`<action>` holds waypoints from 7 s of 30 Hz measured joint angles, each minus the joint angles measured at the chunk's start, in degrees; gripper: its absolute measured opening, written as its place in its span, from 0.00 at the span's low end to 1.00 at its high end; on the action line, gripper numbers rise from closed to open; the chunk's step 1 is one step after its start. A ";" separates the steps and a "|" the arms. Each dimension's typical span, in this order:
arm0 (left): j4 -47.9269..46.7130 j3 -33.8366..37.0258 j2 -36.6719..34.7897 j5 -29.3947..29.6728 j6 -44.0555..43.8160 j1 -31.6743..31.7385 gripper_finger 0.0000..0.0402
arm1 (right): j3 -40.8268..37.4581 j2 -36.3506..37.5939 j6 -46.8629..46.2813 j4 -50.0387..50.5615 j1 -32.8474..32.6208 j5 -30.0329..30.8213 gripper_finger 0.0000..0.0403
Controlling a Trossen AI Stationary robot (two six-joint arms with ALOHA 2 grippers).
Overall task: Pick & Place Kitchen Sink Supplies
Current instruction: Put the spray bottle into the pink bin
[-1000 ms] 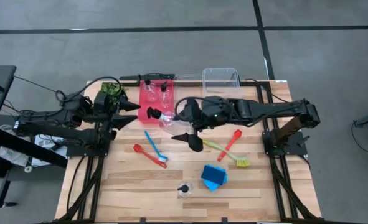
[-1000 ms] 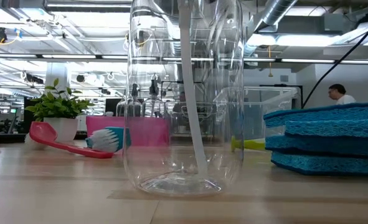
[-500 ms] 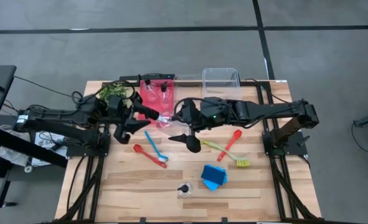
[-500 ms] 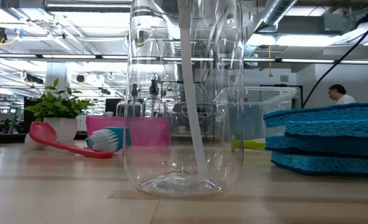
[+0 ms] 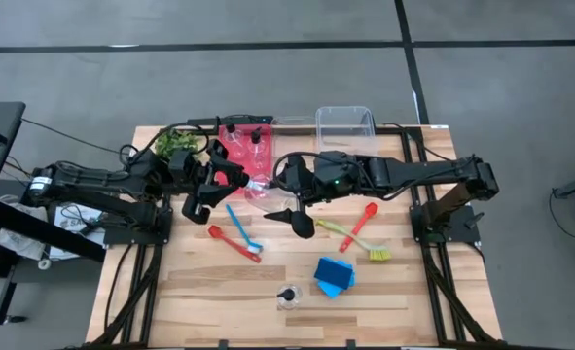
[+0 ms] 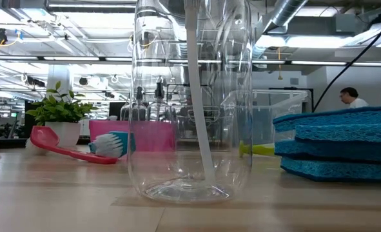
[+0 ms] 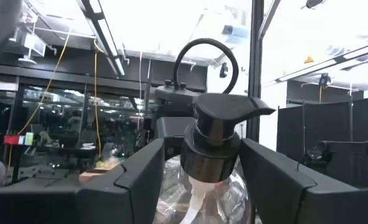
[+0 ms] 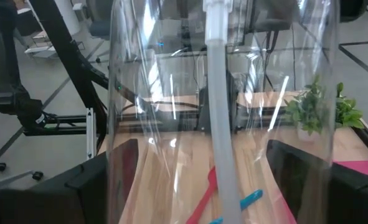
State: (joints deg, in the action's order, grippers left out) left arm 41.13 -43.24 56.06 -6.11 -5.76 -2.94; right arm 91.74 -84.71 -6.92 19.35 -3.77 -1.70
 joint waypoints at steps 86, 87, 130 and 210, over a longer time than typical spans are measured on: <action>12.91 0.02 5.61 0.07 -0.08 -0.48 0.35 | 0.01 -0.04 0.20 1.66 -1.73 3.67 0.99; 12.91 0.02 5.61 0.07 -0.07 -0.48 0.36 | 0.00 -0.04 0.73 1.70 -1.88 3.68 0.99; 13.00 0.02 5.61 0.02 -0.07 -0.50 0.37 | 0.00 3.87 2.99 4.20 -2.21 3.22 0.98; 15.21 0.00 5.58 0.11 -0.46 -0.48 0.36 | 0.00 8.02 4.07 5.71 -5.16 10.80 0.99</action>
State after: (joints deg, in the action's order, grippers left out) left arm 56.34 -43.24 61.65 -6.00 -6.22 -3.42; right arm 91.75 -76.69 -2.85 25.06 -8.93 9.10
